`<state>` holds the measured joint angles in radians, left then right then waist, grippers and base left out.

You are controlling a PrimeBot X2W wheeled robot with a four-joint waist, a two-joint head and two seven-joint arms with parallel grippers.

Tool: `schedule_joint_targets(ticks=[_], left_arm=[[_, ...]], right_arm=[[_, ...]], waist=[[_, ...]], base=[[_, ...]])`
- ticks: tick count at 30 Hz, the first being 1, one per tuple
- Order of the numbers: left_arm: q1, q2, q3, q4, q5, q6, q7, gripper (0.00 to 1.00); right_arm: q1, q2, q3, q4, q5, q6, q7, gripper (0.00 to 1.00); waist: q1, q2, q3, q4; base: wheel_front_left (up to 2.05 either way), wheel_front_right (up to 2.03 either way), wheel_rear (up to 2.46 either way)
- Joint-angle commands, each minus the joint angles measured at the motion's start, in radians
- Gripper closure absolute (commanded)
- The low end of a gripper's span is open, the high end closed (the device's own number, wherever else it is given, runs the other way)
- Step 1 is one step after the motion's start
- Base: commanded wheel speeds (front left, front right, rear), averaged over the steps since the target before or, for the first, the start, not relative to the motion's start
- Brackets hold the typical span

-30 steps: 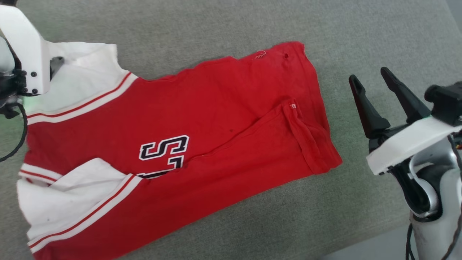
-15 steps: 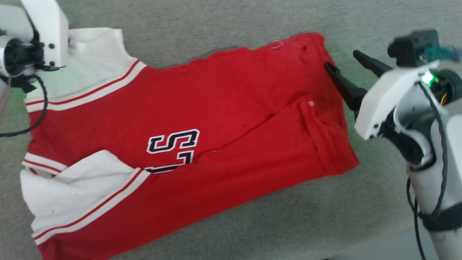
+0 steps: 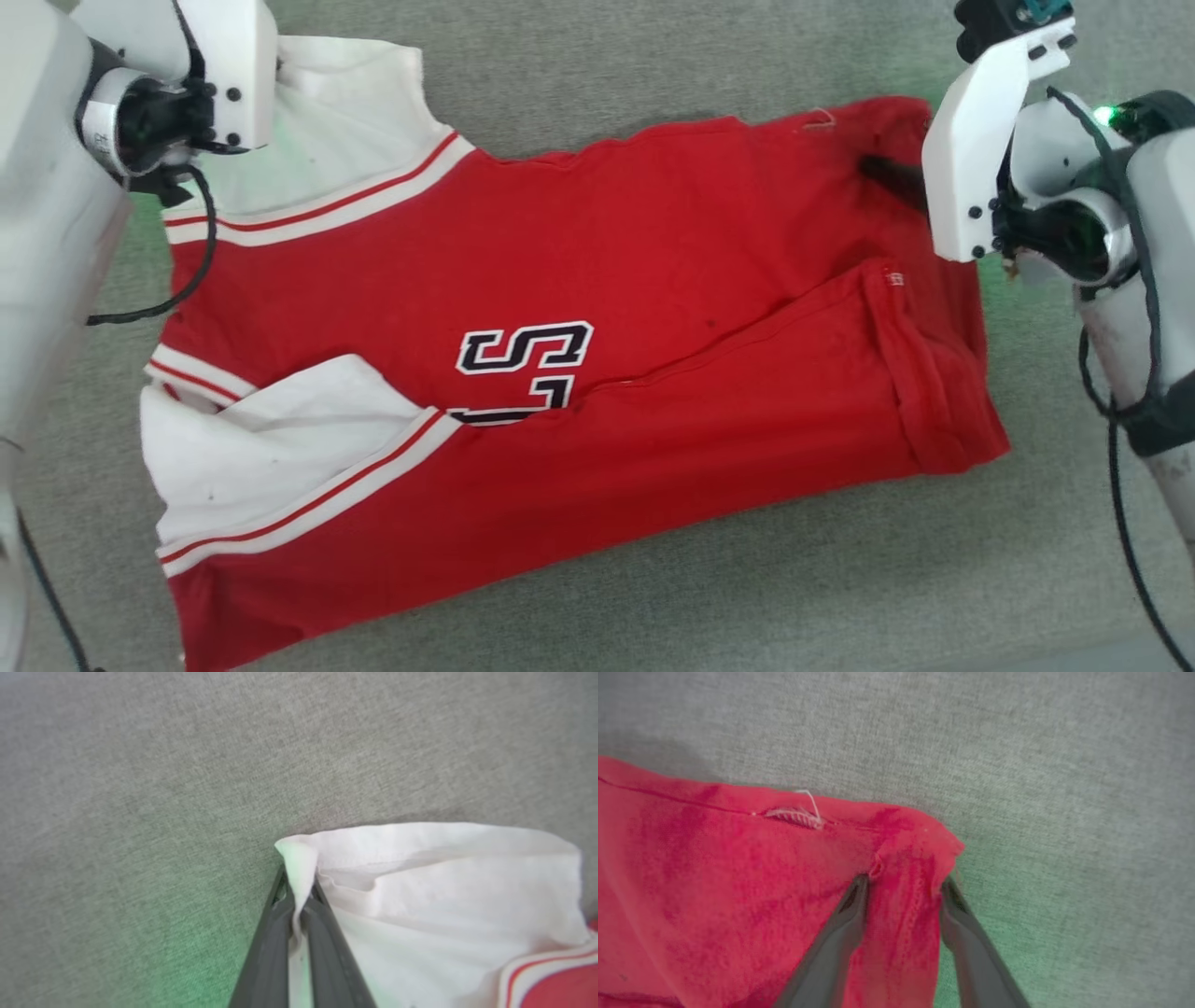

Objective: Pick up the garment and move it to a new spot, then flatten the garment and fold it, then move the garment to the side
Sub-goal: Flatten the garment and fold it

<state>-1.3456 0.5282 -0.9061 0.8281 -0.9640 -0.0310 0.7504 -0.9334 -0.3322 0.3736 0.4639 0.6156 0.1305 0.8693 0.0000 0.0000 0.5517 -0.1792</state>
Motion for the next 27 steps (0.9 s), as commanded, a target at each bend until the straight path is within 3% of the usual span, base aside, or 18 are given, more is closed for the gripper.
schedule_joint_targets(ticks=[1, 8, 15, 21, 27], left_arm=[[0.038, -0.01, -0.013, 0.026, 0.002, -0.006, 0.002, 1.0], [0.027, -0.03, 0.007, 0.033, -0.018, -0.031, -0.046, 1.0], [0.051, 0.002, 0.014, -0.043, -0.051, -0.027, -0.002, 1.0], [0.118, 0.07, 0.018, -0.209, -0.069, 0.031, 0.039, 1.0], [0.251, 0.19, 0.024, -0.497, -0.089, 0.154, 0.084, 1.0]], right_arm=[[0.032, 0.002, 0.042, 0.046, 0.007, 0.0, 0.047, 1.0], [-0.005, -0.056, 0.028, 0.047, 0.013, 0.0, 0.026, 1.0], [0.074, -0.151, 0.014, -0.077, 0.039, 0.0, -0.029, 1.0], [0.182, -0.205, -0.039, -0.205, 0.055, 0.0, -0.028, 1.0], [0.33, -0.24, -0.117, -0.368, 0.06, 0.0, 0.011, 1.0]], waist=[[0.0, 0.0, -0.006, 0.013], [0.0, 0.0, -0.049, 0.06], [0.0, 0.0, -0.125, 0.107], [0.0, 0.0, -0.176, 0.13], [0.0, 0.0, -0.217, 0.144]], base=[[0.0, 0.0, 0.0], [0.0, 0.0, 0.0], [0.0, 0.0, 0.0], [0.0, 0.0, 0.0], [0.0, 0.0, 0.0]])
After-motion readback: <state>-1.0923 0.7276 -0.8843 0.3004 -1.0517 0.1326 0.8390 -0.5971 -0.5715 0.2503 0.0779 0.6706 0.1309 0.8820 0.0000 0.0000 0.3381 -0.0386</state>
